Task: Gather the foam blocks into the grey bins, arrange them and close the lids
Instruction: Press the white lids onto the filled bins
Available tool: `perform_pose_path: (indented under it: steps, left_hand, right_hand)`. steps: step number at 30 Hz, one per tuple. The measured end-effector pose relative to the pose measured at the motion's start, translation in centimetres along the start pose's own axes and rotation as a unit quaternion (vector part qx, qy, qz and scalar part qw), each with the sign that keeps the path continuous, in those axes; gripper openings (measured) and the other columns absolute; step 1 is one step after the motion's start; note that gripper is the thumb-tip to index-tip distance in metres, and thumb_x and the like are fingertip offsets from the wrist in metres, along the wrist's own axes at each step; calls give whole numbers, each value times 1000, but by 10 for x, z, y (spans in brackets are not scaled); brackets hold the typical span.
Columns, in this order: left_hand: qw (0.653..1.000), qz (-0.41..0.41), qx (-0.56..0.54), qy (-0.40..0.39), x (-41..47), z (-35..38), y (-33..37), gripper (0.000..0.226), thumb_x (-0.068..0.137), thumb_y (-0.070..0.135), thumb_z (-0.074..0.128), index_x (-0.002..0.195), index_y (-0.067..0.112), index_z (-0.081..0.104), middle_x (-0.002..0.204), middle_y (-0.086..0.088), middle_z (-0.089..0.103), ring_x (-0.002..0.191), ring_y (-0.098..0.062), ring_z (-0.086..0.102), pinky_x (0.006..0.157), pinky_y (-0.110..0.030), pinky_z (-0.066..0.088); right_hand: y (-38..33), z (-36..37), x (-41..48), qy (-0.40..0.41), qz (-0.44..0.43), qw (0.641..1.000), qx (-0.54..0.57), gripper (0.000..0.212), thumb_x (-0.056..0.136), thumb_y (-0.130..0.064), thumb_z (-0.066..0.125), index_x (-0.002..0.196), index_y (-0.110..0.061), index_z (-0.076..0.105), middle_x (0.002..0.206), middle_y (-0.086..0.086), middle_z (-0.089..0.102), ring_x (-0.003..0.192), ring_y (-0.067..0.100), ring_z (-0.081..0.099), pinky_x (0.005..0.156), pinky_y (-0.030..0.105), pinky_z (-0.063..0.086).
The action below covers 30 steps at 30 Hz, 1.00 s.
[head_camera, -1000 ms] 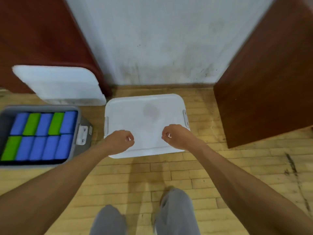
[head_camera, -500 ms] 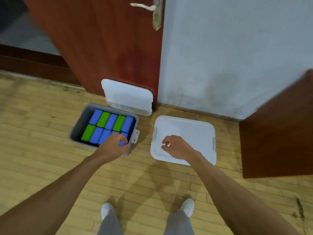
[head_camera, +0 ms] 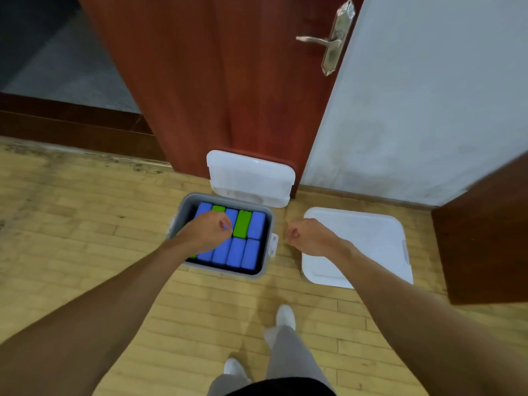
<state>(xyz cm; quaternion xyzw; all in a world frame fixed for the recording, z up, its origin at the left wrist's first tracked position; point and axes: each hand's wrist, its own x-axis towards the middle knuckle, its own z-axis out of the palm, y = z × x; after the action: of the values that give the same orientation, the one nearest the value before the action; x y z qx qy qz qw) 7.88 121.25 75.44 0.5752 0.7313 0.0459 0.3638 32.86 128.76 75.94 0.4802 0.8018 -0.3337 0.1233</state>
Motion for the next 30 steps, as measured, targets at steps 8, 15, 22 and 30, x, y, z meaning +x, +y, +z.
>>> perform_pose_path:
  steps: [8,15,22,30]
  left_hand:
    - [998,-7,56,-19,123,-52,23,18,94,30,53,99,16,64,99,-1,63,93,-22,61,83,-40,50]
    - [995,-31,87,-45,280,-82,32,17,95,31,51,102,18,60,108,-1,56,97,-23,58,88,-43,49]
    - [980,23,197,-21,432,-53,-4,31,94,25,48,124,19,55,125,-1,54,115,-23,53,95,-32,36]
    - [980,42,196,5,602,55,-108,50,92,25,49,141,16,40,147,-5,36,135,-23,35,114,-35,22]
  right_hand:
    - [26,-34,117,-9,9,999,30,25,92,-16,43,98,-6,65,97,8,67,89,25,63,80,38,54]
    - [73,-79,258,-36,25,997,60,21,87,-5,39,72,-4,55,72,8,57,71,23,56,58,30,42]
    - [123,-73,391,-5,28,999,38,18,90,-13,42,89,-8,59,91,10,61,87,27,62,70,32,51]
    - [180,22,558,42,34,998,-23,46,96,-24,47,140,-12,42,143,8,44,131,25,39,105,37,37]
